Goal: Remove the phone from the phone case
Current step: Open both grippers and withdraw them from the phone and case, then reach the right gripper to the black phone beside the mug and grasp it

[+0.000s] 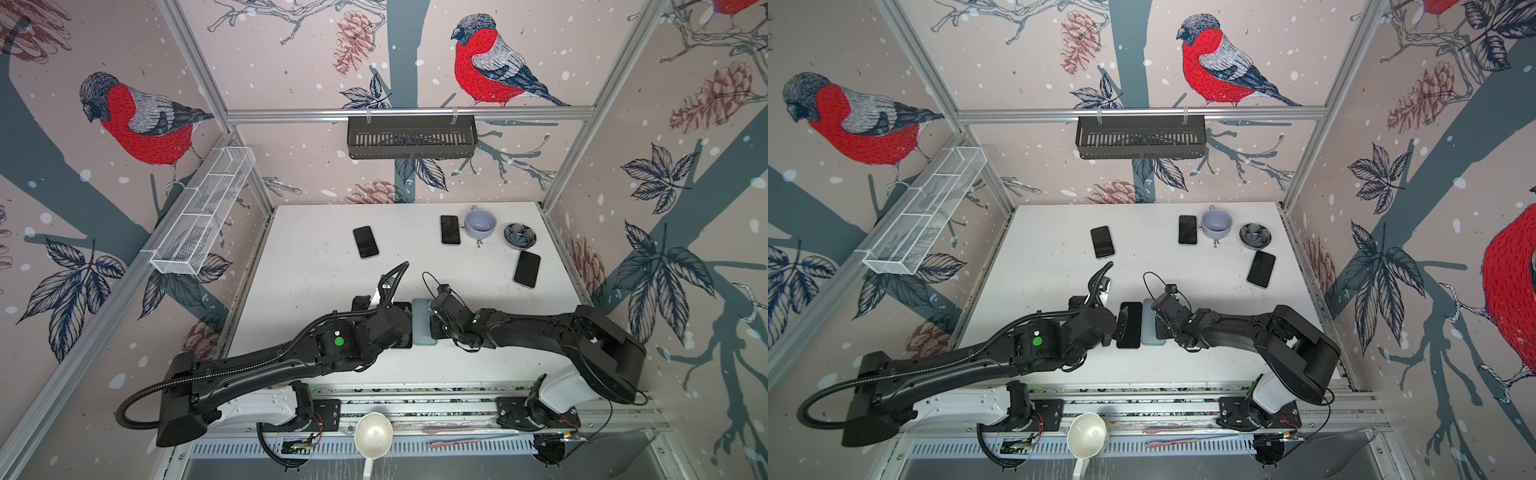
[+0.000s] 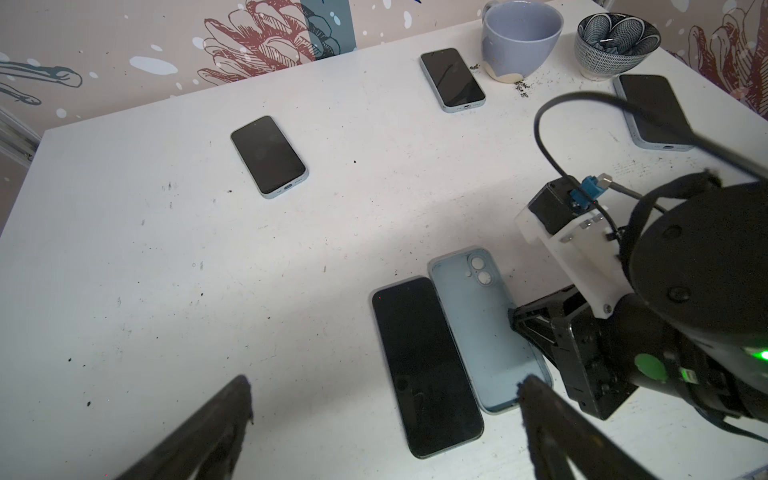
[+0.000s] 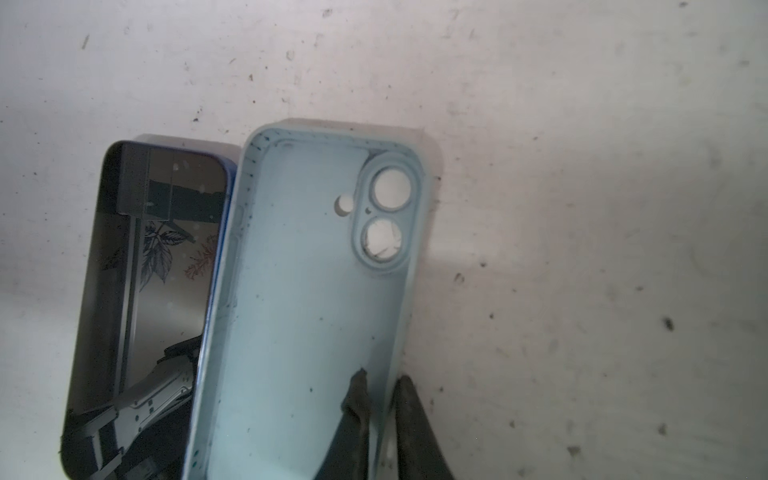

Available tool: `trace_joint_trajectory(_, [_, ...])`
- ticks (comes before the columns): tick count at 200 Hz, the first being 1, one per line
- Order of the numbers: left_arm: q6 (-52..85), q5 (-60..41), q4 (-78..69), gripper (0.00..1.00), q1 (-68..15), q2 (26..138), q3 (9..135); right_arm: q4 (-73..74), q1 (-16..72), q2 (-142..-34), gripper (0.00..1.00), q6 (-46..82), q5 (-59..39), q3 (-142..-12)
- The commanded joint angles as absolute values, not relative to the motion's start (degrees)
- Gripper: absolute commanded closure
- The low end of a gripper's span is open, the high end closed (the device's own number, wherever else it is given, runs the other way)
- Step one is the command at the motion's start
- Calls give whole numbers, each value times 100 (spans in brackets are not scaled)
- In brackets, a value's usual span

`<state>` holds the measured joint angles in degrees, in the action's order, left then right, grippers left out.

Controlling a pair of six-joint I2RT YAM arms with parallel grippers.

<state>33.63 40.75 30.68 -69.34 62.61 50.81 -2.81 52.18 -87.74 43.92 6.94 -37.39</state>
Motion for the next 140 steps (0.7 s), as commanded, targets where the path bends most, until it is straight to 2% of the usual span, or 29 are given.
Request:
trace_joint_trajectory(1, [3516, 4237, 3098, 1, -6927, 6216, 5053, -514, 5238, -8676, 64, 4454, 676, -3760])
trace_joint_trajectory(10, [3533, 4241, 3103, 1, -6930, 6189, 5051, -663, 5200, -8543, 49, 4394, 810, -3778])
trace_joint_trajectory(38, [3477, 4217, 3094, 1, -6912, 6083, 5096, -1121, 4823, -7734, 20, 4152, 1185, -3859])
trace_joint_trajectory(58, [3343, 3989, 2940, 1, -6736, 6031, 5115, -1114, 4355, -7209, 0, 3540, 1489, -4080])
trace_joint_trajectory(69, [3245, 3587, 2762, 1, -6504, 6004, 5072, -980, 4050, -7007, 0, 3155, 1680, -4269])
trace_joint_trajectory(84, [3131, 3034, 2446, 1, -6171, 5955, 4950, -889, 3558, -7151, 0, 2664, 1407, -4716])
trace_joint_trajectory(111, [2979, 2606, 2090, 1, -5699, 5965, 4816, -1165, 3105, -8390, 0, 2090, 1411, -5933])
trace_joint_trajectory(140, [2863, 2373, 1931, 1, -5503, 6012, 4792, -2206, 2797, -10070, 0, 1862, 1583, -7707])
